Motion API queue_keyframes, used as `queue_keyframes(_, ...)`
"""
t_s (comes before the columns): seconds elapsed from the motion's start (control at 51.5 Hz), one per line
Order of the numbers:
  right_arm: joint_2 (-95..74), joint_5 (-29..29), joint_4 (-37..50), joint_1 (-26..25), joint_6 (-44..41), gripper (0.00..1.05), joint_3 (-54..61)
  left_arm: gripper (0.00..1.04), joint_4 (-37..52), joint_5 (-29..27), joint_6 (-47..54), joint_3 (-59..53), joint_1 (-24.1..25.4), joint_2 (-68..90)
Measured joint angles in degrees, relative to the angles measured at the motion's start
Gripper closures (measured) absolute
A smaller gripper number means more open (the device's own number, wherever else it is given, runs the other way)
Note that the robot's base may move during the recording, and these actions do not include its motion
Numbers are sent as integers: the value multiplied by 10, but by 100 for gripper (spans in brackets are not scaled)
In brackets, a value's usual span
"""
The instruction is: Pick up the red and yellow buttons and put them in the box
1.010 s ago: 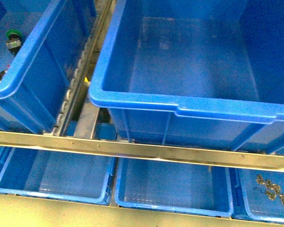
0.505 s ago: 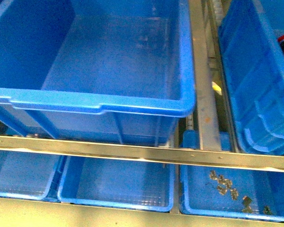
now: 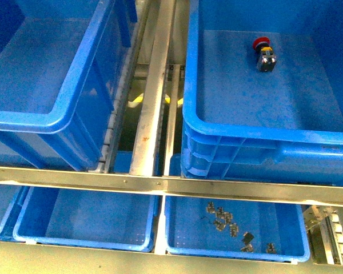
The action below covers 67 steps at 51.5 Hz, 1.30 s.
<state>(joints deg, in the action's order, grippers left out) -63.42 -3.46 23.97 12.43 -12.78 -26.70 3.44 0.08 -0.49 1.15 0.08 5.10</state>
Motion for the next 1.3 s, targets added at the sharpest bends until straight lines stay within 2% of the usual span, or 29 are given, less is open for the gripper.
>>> queue_keyframes(0.058,-3,0,1,1,1,79,0,102,-30,-1,0,0,0,-32)
queue_keyframes(0.35,-16,9,4,17,9,79,0,102,-35,-1,0,0,0,-43)
queue_keyframes(0.505,-75,4,21,16,28,79,-16,66,-35,-1,0,0,0,-43)
queue_keyframes(0.602,-149,7,32,3,32,79,-62,50,-35,-1,0,0,0,-43)
queue_keyframes(0.699,-255,16,32,-10,38,79,-151,29,-35,-1,0,0,0,-43)
queue_keyframes(0.816,-398,40,-14,-23,52,79,-303,6,-35,-1,1,0,0,-43)
queue_keyframes(0.893,-468,58,-56,-30,71,79,-387,9,-35,-1,1,0,0,-43)
queue_keyframes(1.029,-568,85,-104,-35,58,79,-513,8,-35,-1,1,0,0,-43)
queue_keyframes(1.146,-660,129,-191,-41,78,79,-645,8,-35,-1,1,0,0,-43)
queue_keyframes(1.301,-712,150,-250,-45,85,79,-720,8,-35,-1,1,0,0,-43)
